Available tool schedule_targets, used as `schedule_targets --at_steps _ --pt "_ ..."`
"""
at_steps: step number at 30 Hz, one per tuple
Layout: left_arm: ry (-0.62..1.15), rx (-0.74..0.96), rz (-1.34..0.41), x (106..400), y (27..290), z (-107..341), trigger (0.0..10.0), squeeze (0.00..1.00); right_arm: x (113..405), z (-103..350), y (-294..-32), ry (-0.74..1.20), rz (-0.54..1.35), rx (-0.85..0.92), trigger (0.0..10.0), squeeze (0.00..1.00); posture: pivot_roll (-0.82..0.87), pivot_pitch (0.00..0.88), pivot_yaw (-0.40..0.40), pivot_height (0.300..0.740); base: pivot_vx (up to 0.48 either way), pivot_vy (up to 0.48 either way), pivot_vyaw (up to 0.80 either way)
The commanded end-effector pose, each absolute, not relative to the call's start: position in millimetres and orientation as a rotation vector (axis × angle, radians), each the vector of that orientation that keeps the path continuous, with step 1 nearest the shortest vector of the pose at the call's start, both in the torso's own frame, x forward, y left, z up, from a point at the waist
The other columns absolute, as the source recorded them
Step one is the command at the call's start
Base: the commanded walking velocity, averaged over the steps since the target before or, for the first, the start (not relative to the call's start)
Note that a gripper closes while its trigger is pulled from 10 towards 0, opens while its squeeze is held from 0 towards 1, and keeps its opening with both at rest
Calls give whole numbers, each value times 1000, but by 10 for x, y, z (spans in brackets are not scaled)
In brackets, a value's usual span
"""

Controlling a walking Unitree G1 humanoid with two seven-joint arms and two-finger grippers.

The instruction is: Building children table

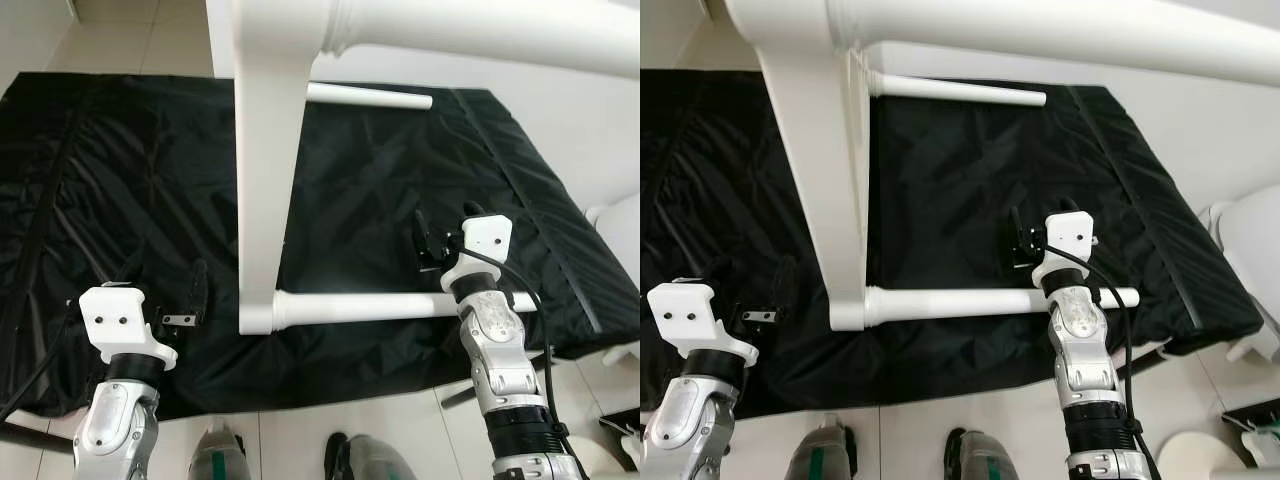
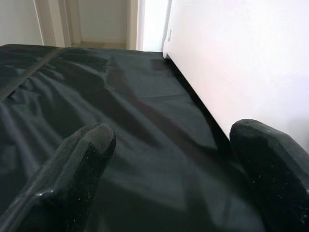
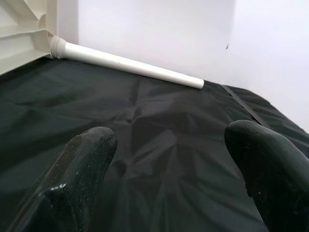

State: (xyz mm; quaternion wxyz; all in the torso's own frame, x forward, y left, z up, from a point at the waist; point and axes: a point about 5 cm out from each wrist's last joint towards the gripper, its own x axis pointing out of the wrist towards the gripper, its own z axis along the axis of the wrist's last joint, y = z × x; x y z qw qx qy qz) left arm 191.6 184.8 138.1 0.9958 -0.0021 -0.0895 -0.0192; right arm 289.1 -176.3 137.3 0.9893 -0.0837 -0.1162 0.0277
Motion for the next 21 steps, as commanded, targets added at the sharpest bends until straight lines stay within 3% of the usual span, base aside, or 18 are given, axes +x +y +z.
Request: schedule_targets --at_steps 1,12,21 --pt "-149 -5 -37 1910 1853 1335 10000 0 2877 1330 -1789 -219 43 -174 10000 0 104 51 -55 740 -247 0 0" --pt "-147 -3 -39 1918 1857 1342 10000 0 2874 1318 -1778 -218 40 -170 10000 0 109 50 -51 740 -244 0 0" --pt "-157 13 -38 1957 1864 1359 10000 0 2882 1308 -1767 -216 40 -167 10000 0 115 52 -53 740 0 0 0"
